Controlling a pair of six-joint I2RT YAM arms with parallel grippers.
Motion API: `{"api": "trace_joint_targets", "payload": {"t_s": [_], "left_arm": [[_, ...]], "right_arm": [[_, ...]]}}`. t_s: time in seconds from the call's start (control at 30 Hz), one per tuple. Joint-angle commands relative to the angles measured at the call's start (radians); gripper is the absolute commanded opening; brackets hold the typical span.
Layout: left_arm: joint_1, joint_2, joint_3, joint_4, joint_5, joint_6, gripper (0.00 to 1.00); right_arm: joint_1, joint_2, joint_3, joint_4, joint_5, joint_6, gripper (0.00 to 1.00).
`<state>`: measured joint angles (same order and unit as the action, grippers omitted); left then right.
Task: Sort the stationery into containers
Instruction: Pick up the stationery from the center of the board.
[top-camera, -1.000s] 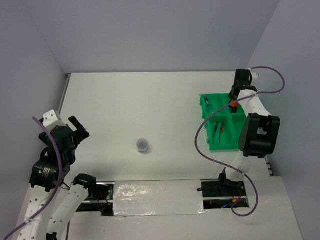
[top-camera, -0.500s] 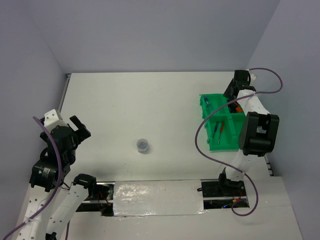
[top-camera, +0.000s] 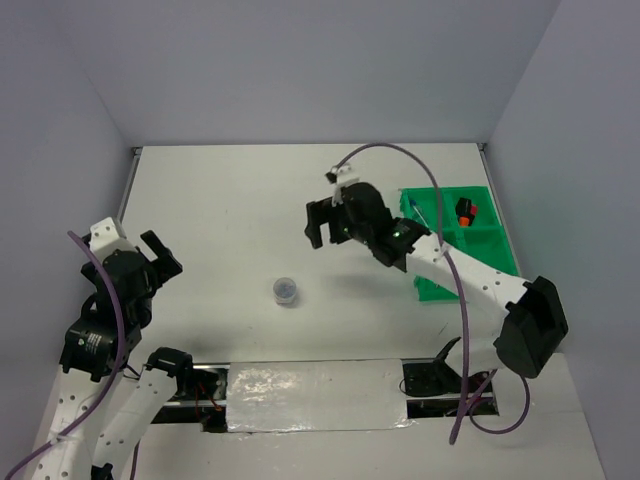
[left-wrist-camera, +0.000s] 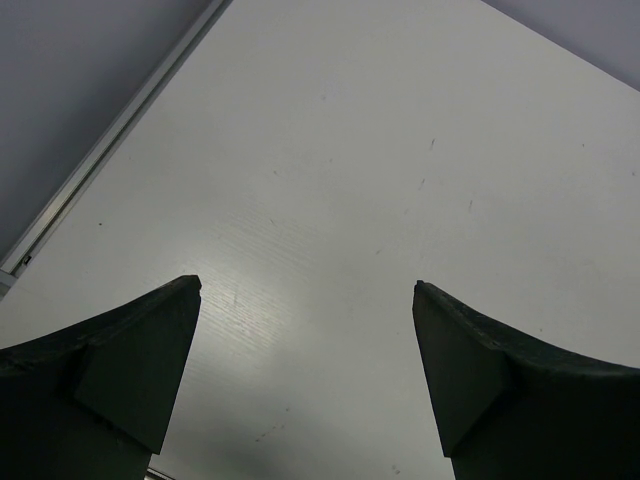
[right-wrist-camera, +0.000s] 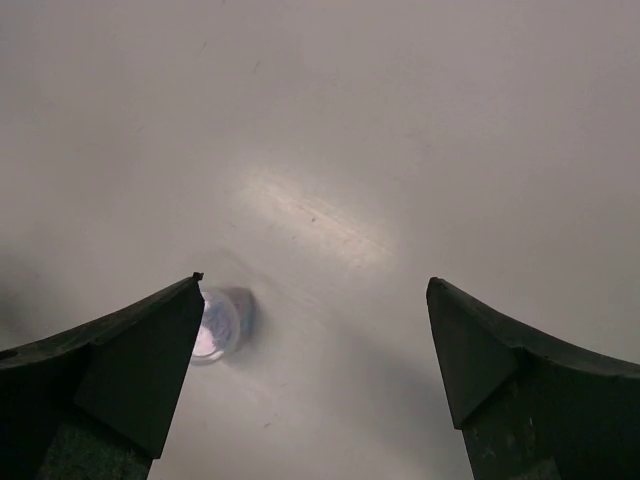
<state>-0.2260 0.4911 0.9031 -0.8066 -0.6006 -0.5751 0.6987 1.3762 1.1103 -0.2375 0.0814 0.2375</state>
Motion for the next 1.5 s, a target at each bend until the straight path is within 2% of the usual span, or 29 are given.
{"api": "trace_joint_targets", "payload": {"t_s": [0.0, 0.07, 0.13, 0.3, 0.4, 0.67, 0.73, 0.87, 0.9, 1.0, 1.07, 1.17, 1.2, 1.33, 1.43, 1.47], "left_arm": [[-0.004, 0.014, 0.003, 0.035, -0.010, 0.018, 0.99], [-0.003, 0.015, 0.000, 0.035, -0.008, 0.017, 0.99], [-0.004, 0.024, 0.002, 0.035, -0.013, 0.018, 0.99], [-0.003, 0.049, 0.003, 0.035, -0.007, 0.021, 0.99], [-0.004, 0.049, 0.002, 0.038, -0.001, 0.024, 0.99], [-0.003, 0.044, -0.001, 0.041, 0.007, 0.029, 0.99], [-0.003, 0.044, -0.001, 0.043, 0.009, 0.029, 0.99], [-0.004, 0.038, -0.003, 0.041, 0.005, 0.029, 0.99], [-0.003, 0.040, -0.003, 0.041, 0.005, 0.027, 0.99], [-0.003, 0.033, -0.003, 0.041, 0.004, 0.027, 0.99], [-0.003, 0.030, -0.003, 0.041, 0.002, 0.026, 0.99], [-0.003, 0.027, -0.001, 0.040, 0.001, 0.024, 0.99], [-0.004, 0.026, -0.003, 0.041, -0.001, 0.024, 0.99], [-0.004, 0.015, -0.004, 0.040, -0.001, 0.024, 0.99], [-0.004, 0.014, -0.004, 0.040, -0.002, 0.024, 0.99], [-0.004, 0.012, -0.003, 0.040, -0.002, 0.024, 0.99]], "right_arm": [[0.150, 0.029, -0.035, 0.050, 0.093, 0.060, 1.00], [0.227, 0.101, -0.001, 0.023, 0.196, 0.089, 1.00], [0.310, 0.168, 0.011, 0.038, 0.207, 0.095, 1.00], [0.416, 0.357, 0.109, -0.006, 0.313, 0.112, 1.00], [0.443, 0.417, 0.150, -0.031, 0.334, 0.103, 1.00], [0.452, 0.458, 0.143, -0.028, 0.350, 0.109, 0.99], [0.453, 0.463, 0.132, -0.010, 0.313, 0.103, 0.94], [0.452, 0.472, 0.114, 0.009, 0.262, 0.115, 0.91], [0.452, 0.475, 0.112, 0.009, 0.262, 0.118, 0.86], [0.452, 0.472, 0.106, 0.009, 0.244, 0.121, 0.58], [0.450, 0.465, 0.105, 0.006, 0.222, 0.117, 0.57], [0.443, 0.448, 0.091, 0.009, 0.193, 0.108, 0.39], [0.441, 0.442, 0.085, 0.020, 0.187, 0.108, 0.00], [0.421, 0.373, 0.036, 0.058, 0.181, 0.114, 0.00], [0.380, 0.250, -0.026, 0.082, 0.204, 0.128, 0.00], [0.322, 0.171, -0.067, 0.083, 0.231, 0.138, 0.00]]}}
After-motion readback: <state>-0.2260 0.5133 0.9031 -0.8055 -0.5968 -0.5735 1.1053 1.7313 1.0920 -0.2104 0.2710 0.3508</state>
